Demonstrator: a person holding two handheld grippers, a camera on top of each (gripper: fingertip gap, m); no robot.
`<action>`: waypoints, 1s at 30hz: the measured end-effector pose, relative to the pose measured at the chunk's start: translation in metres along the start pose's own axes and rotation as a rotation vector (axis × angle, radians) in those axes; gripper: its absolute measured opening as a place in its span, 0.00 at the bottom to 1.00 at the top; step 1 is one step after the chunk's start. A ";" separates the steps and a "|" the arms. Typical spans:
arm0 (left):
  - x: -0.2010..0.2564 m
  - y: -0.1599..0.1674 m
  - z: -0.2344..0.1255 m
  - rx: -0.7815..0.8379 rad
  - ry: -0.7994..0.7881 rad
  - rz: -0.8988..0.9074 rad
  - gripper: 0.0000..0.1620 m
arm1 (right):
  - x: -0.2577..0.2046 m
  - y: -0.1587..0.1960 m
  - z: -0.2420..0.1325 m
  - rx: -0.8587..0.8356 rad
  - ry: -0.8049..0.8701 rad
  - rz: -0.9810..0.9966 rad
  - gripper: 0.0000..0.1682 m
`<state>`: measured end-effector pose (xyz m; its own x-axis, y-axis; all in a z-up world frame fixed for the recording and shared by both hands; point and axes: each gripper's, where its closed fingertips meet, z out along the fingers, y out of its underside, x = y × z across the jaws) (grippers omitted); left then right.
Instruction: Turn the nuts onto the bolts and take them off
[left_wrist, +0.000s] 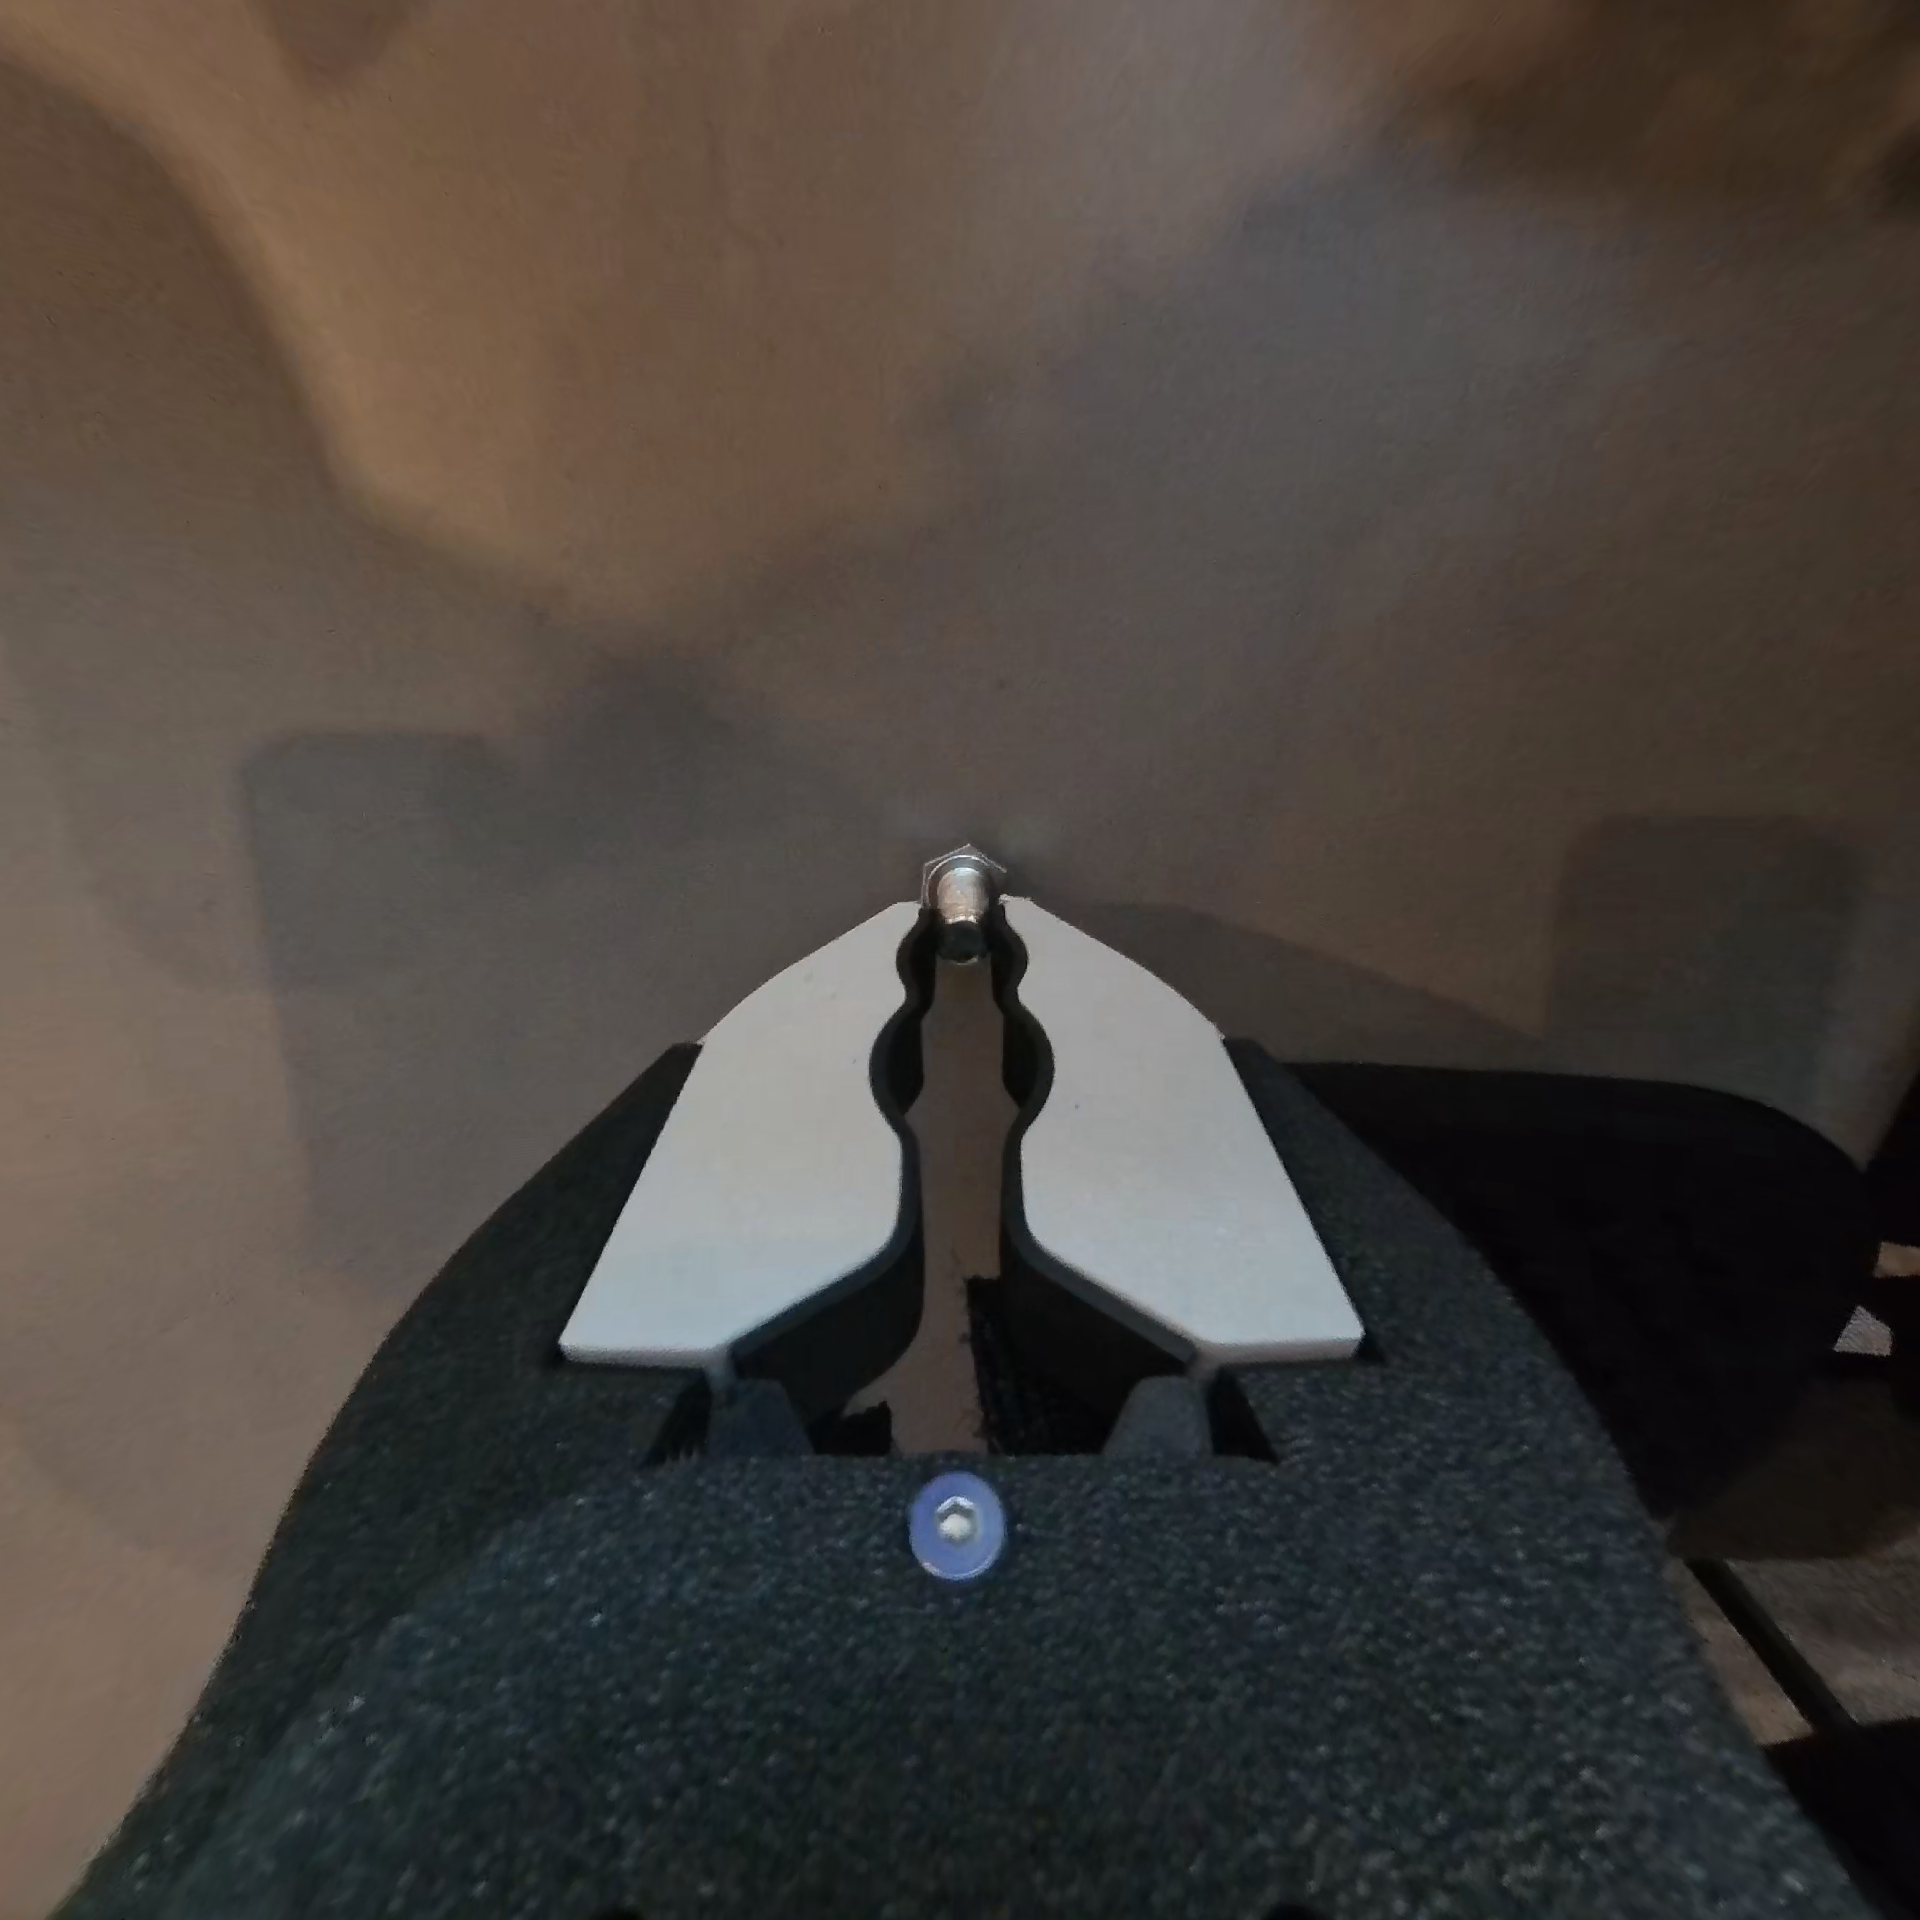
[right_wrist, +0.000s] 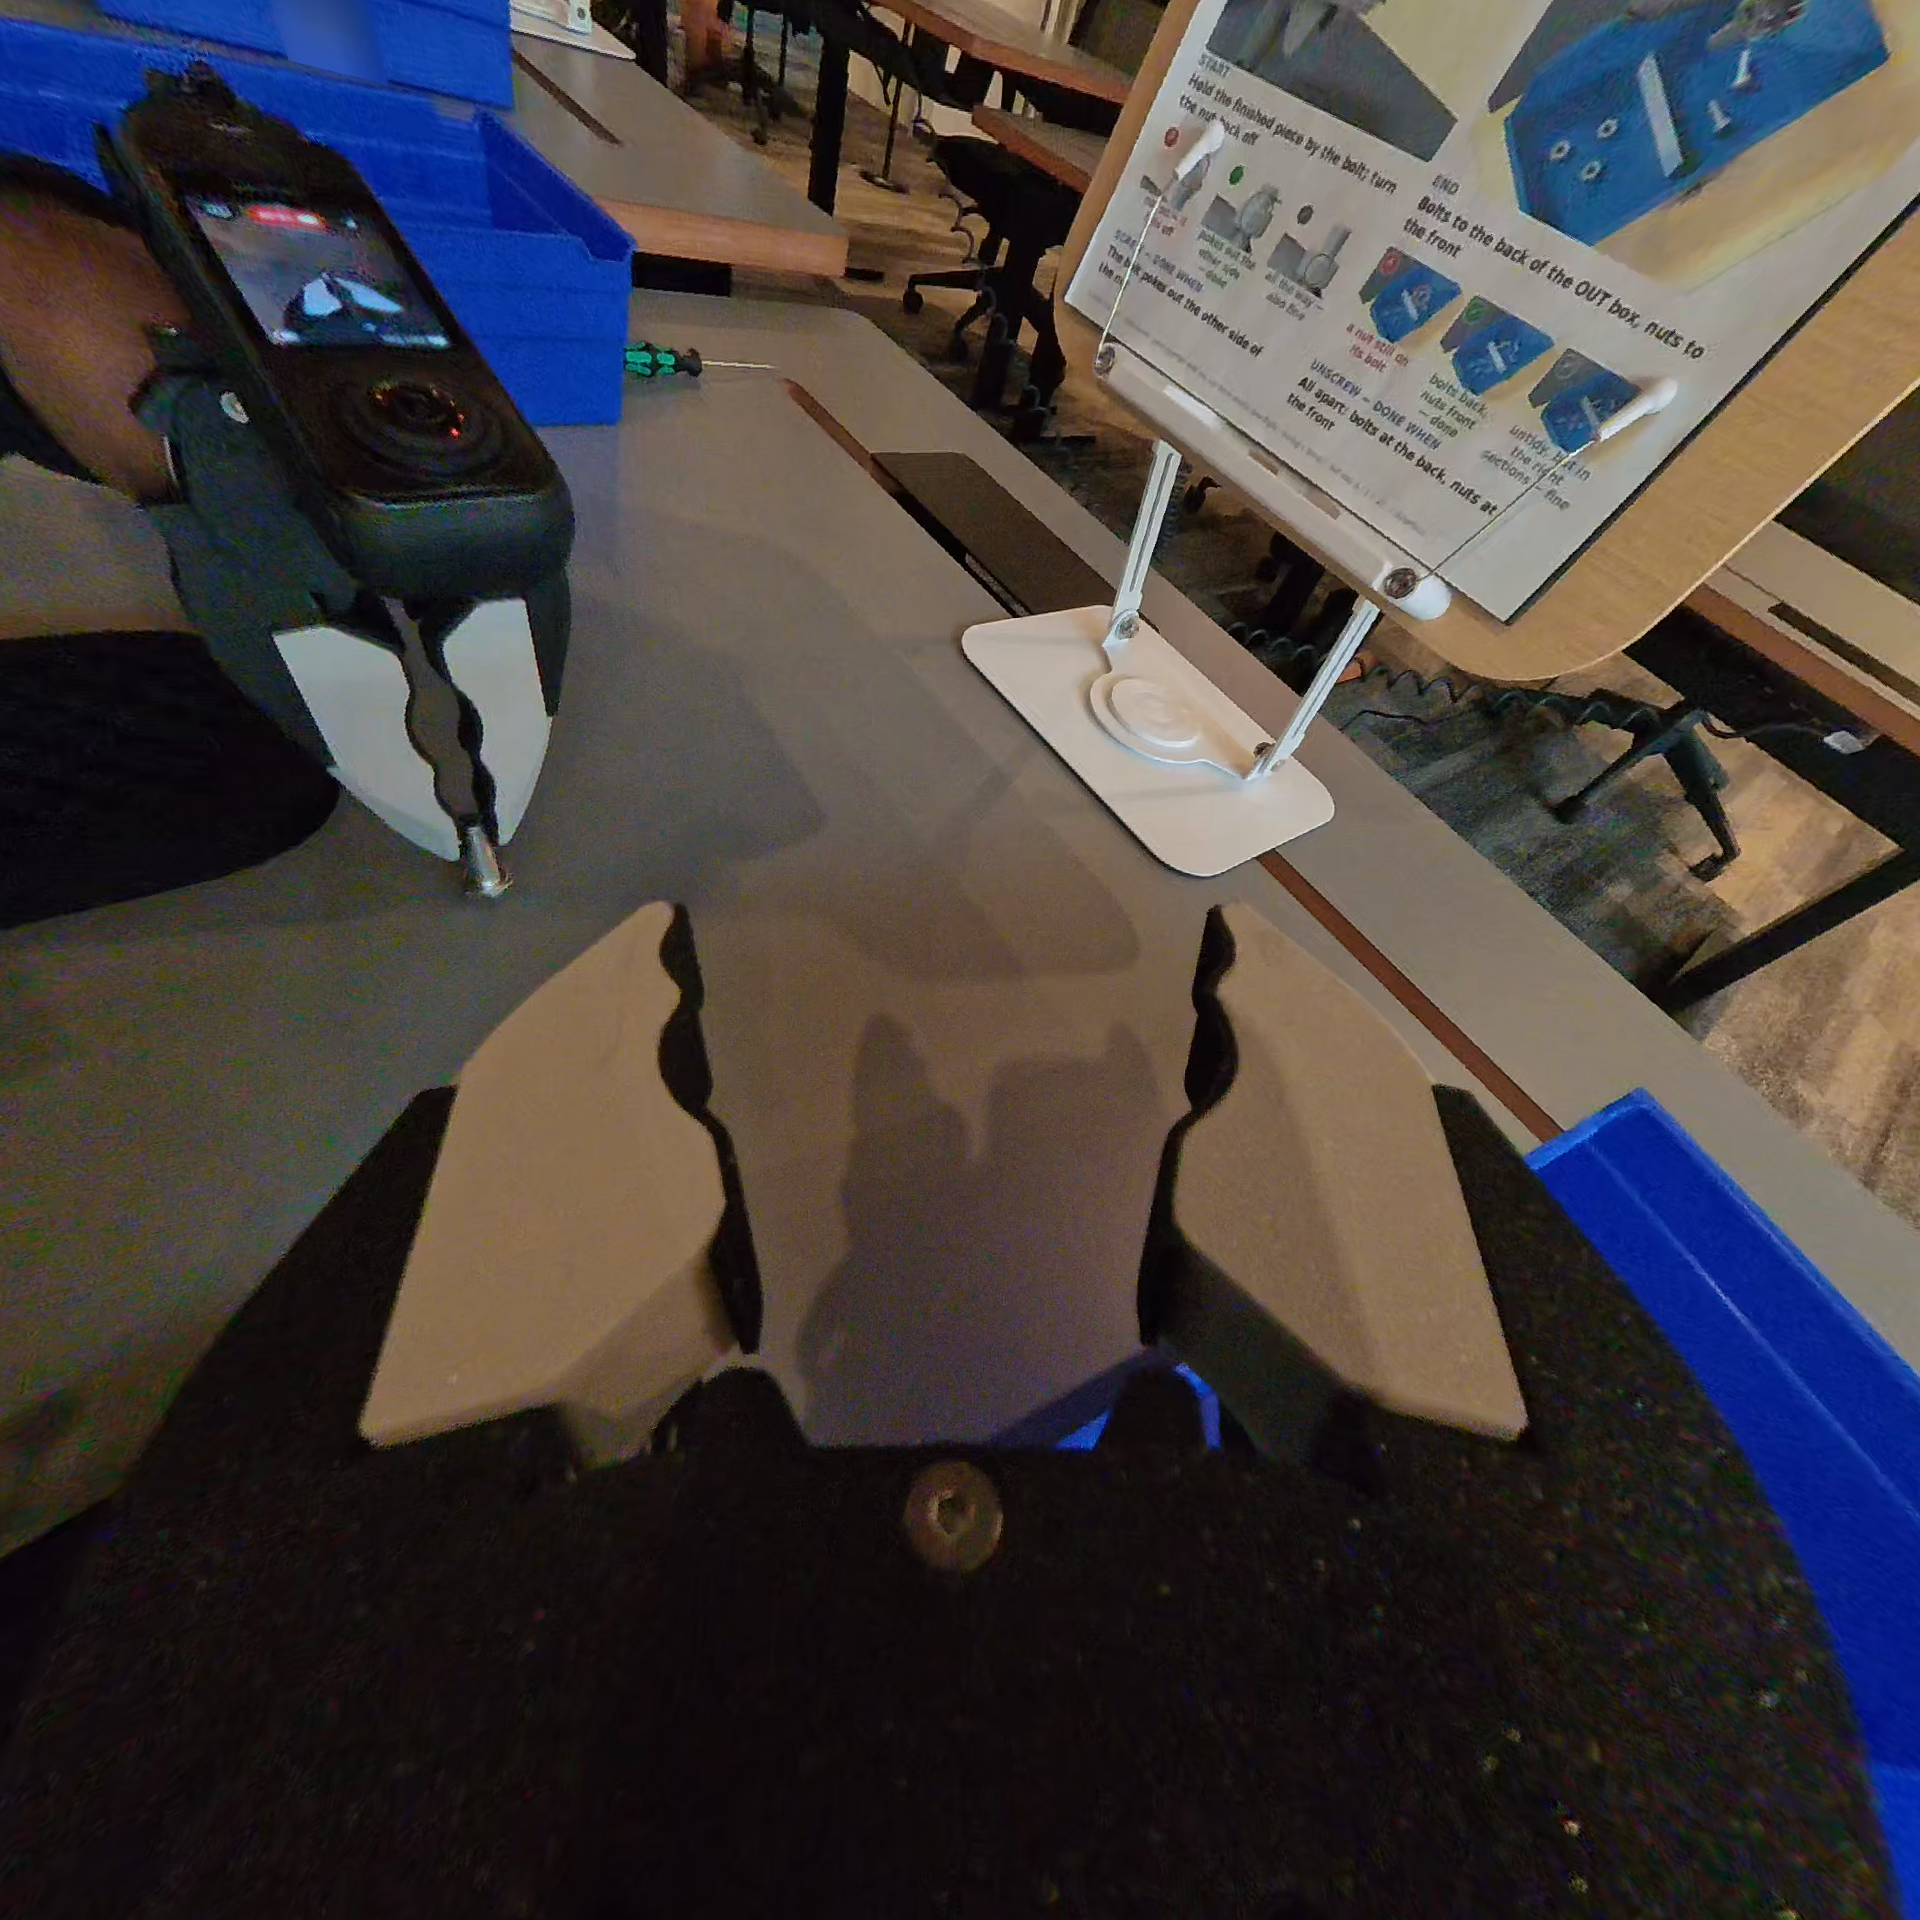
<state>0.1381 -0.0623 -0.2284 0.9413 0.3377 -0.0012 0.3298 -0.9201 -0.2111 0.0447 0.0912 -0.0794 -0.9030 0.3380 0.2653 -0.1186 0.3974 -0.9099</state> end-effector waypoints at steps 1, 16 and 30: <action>0.000 0.000 0.000 0.000 0.000 -0.001 0.06 | 0.000 0.000 0.000 0.000 0.000 0.000 0.54; -0.012 0.001 -0.030 0.169 -0.056 -0.106 0.37 | 0.000 0.002 0.000 -0.007 0.003 -0.001 0.54; -0.110 0.216 -0.194 0.382 -0.460 -0.682 0.39 | -0.001 0.017 0.014 -0.084 -0.004 -0.002 0.54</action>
<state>0.1201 -0.3362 -0.0845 0.4012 0.9067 -0.1301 0.6817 -0.3904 -0.6188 0.0375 0.0856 -0.1000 -0.9044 0.3335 0.2660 -0.0861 0.4681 -0.8795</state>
